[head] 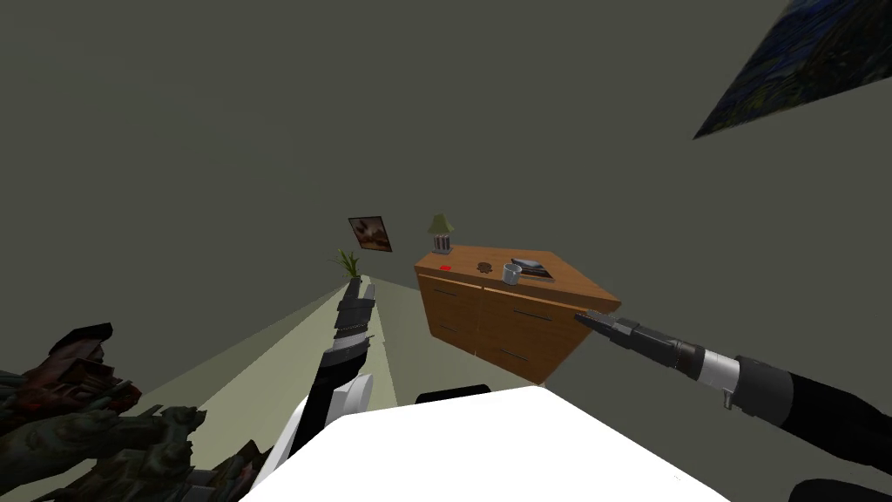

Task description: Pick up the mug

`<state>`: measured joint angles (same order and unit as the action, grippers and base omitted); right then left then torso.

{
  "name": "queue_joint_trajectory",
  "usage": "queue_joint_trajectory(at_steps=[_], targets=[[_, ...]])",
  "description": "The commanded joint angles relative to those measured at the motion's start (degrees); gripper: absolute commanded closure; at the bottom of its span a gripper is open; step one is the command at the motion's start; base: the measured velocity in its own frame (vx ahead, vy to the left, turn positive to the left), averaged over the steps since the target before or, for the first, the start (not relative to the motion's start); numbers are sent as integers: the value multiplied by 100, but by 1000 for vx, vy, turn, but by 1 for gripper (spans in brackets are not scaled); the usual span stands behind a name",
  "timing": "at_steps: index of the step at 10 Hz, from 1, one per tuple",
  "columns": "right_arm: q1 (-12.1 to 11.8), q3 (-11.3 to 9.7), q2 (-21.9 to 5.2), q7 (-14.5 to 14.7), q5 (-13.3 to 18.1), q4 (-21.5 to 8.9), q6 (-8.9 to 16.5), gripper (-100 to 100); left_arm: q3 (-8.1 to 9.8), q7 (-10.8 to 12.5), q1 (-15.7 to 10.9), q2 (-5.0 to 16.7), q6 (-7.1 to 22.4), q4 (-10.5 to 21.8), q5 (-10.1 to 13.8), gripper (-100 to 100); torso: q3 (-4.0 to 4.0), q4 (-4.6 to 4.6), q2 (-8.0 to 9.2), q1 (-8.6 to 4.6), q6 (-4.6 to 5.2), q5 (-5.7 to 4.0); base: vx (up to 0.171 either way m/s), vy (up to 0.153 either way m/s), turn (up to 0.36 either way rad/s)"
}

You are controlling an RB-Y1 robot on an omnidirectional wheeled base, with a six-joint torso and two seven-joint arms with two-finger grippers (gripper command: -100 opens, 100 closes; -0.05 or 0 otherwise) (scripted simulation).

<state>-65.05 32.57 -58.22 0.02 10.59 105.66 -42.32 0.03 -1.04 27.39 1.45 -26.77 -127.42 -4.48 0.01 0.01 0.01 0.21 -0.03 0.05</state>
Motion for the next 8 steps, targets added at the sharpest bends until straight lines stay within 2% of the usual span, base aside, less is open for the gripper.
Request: queue_joint_trajectory(at_steps=[1, 2, 3, 4, 5, 6, 7, 8], targets=[[-213, 241, -286, -23, 135, -281, -57, -100, 0, 0, 0, 0, 0, 0, 0, 0, 0, 0, 0, 0, 0, 0, -7, 78, 15], [-213, 241, -446, -23, 135, -281, -57, -100, 0, 0, 0, 0, 0, 0, 0, 0, -1, 0, -1, 7, 1, 1, -4, 69, -2], [-400, 447, -614, -34, 261, -504, -80, -100, 0, 0, 0, 0, 0, 0, 0, 0, -2, -1, -3, 5, 0, 1, -11, 68, 20], [-400, 447, -815, -34, 261, -510, -80, -100, 0, 0, 0, 0, 0, 0, 0, 0, -1, -1, -2, 4, 0, 1, -7, 57, 6], [-579, 650, -995, -42, 389, -745, -96, -100, 0, 0, 0, 0, 0, 0, 0, 0, -2, -1, -3, 0, 0, 0, -3, 71, 21], [-579, 650, -1187, -42, 389, -745, -96, -100, 0, 0, 0, 0, 0, 0, 0, 0, -3, -1, -5, 4, 0, 0, -3, 59, 6], [-751, 850, -1355, -47, 519, -984, -106, -100, 0, 0, 0, 0, 0, 0, 0, 0, -3, -1, -5, 1, 0, 0, -10, 70, 27], [-751, 850, -1539, -47, 519, -984, -106, -100, 0, 0, 0, 0, 0, 0, 0, 0, -3, -1, -4, 4, -1, 0, -1, 57, 10]])
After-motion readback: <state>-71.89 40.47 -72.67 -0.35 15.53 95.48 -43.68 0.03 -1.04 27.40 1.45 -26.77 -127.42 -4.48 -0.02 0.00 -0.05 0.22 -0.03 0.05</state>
